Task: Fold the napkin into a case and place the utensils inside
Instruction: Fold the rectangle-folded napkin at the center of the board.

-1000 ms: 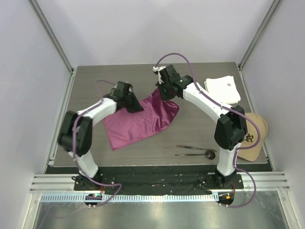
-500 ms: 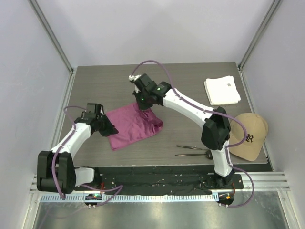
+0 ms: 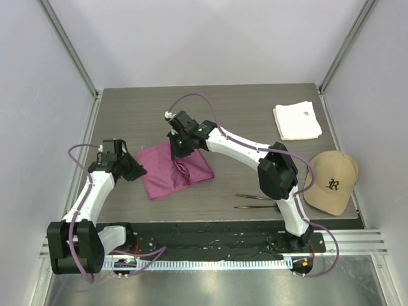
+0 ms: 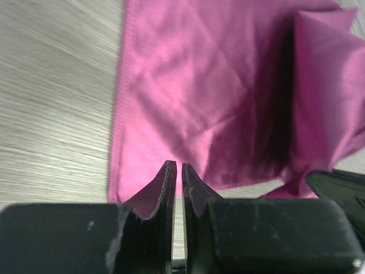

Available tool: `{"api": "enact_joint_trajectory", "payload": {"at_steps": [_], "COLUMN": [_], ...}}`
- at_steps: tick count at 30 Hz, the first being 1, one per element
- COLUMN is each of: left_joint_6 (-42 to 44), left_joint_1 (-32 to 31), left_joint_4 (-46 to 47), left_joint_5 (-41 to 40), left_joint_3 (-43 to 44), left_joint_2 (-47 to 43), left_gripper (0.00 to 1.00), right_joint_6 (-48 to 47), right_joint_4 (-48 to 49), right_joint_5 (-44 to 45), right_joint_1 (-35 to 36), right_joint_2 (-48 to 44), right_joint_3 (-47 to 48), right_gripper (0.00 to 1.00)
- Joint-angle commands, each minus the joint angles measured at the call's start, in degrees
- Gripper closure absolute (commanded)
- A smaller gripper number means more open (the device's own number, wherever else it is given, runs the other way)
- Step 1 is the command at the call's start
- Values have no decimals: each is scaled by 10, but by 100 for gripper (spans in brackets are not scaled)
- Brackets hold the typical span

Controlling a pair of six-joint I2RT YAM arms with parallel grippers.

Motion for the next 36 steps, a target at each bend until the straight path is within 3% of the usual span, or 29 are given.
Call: {"api": "enact_joint_trajectory", "payload": {"at_steps": [1, 8, 36], "left_joint_6": [6, 12, 8], "left_joint_1": [23, 36, 67], "left_joint_4": [12, 22, 31], "left_joint_5": [5, 8, -5], "left_joint_3": [-14, -16, -52], "left_joint_2": [4, 12, 8], "left_gripper": [88, 89, 90], "right_joint_6": [60, 124, 175], "right_joint_4": [93, 174, 227], "right_joint_5": [-40, -74, -125], "right_joint_1": [3, 4, 20], "right_joint_2": [7, 26, 84], "right_joint_3": [0, -33, -1], "right_gripper": [99, 99, 99]}}
